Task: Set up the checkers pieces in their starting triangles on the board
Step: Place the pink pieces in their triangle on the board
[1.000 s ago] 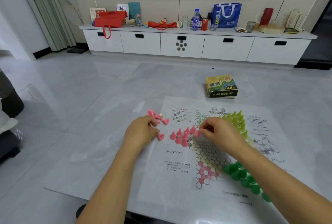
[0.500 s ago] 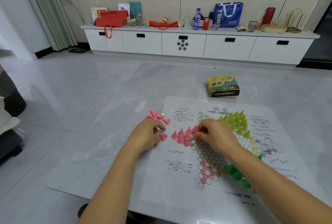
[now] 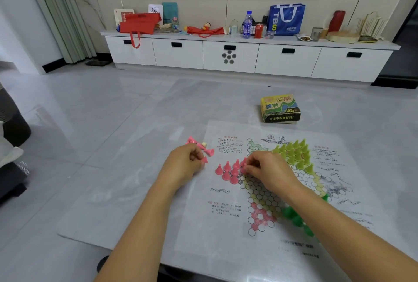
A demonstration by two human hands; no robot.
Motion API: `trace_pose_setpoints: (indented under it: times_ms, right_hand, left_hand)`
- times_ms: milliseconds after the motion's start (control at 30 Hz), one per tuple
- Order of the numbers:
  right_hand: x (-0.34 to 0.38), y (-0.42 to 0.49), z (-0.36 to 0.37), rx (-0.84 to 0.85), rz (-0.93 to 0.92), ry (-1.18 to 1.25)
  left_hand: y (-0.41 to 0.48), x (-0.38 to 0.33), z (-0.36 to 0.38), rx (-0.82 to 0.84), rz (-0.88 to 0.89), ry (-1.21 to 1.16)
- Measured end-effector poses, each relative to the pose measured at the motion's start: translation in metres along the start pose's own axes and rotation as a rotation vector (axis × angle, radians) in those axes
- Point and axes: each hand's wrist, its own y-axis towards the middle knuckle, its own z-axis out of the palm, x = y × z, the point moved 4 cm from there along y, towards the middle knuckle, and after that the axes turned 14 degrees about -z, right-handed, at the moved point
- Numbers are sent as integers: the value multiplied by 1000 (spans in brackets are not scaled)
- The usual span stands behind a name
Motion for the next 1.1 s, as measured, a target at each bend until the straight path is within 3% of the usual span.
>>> trace_pose_setpoints:
  times_ms: [167,267,400,633,900,1100]
  right_hand:
    - [3,-3,-9,-47,-28,13]
    - [16,-3,-18,-142,-124,76]
    - [39,-3,-18,-145,-248,138]
    - [33,-4,-18,-150,-216,130]
    - [9,-14,-13,-50,-43,144]
    - [5,-17,-3,4,-24,97]
  left_hand:
    - [-9,-14,-2,83,70,-255]
    - [-14,-21,3,98,131,-228]
    - [-23,-34,17,141,202,-179]
    - [-25,-38,24,245,165,-378]
    - [-9,-20,6,44,34,-425]
    - [-4,-13,3,-5,-13,-442]
